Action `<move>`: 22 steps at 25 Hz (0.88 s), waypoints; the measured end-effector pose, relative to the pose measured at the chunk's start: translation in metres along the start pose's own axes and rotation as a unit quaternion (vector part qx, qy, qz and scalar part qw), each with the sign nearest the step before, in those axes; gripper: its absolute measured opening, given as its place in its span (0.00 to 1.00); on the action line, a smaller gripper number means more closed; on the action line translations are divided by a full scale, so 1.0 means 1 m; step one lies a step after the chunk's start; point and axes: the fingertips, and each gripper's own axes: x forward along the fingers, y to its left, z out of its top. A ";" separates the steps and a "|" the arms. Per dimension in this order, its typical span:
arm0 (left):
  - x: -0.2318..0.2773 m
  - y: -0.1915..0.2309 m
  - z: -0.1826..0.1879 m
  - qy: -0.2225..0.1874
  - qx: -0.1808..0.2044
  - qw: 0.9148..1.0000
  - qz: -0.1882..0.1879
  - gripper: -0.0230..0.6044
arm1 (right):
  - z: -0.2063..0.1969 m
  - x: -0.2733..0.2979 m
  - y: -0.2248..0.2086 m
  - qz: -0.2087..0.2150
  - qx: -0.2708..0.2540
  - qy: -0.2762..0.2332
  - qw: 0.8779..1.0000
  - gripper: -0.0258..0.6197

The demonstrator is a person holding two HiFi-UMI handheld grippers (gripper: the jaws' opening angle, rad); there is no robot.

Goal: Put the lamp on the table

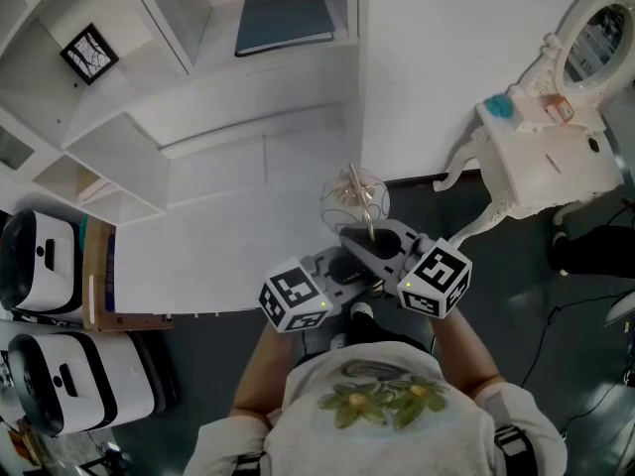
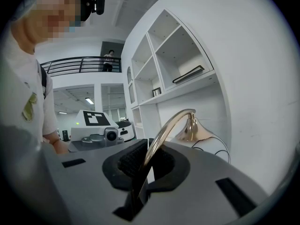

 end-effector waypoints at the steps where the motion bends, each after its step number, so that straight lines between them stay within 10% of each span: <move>1: 0.000 -0.001 -0.001 -0.001 -0.001 1.000 0.000 0.13 | 0.000 0.000 0.001 0.000 0.000 0.000 1.000 0.09; 22: 0.010 -0.027 -0.019 0.033 0.015 0.999 -0.008 0.12 | -0.007 -0.016 0.019 0.009 -0.008 -0.001 1.000 0.09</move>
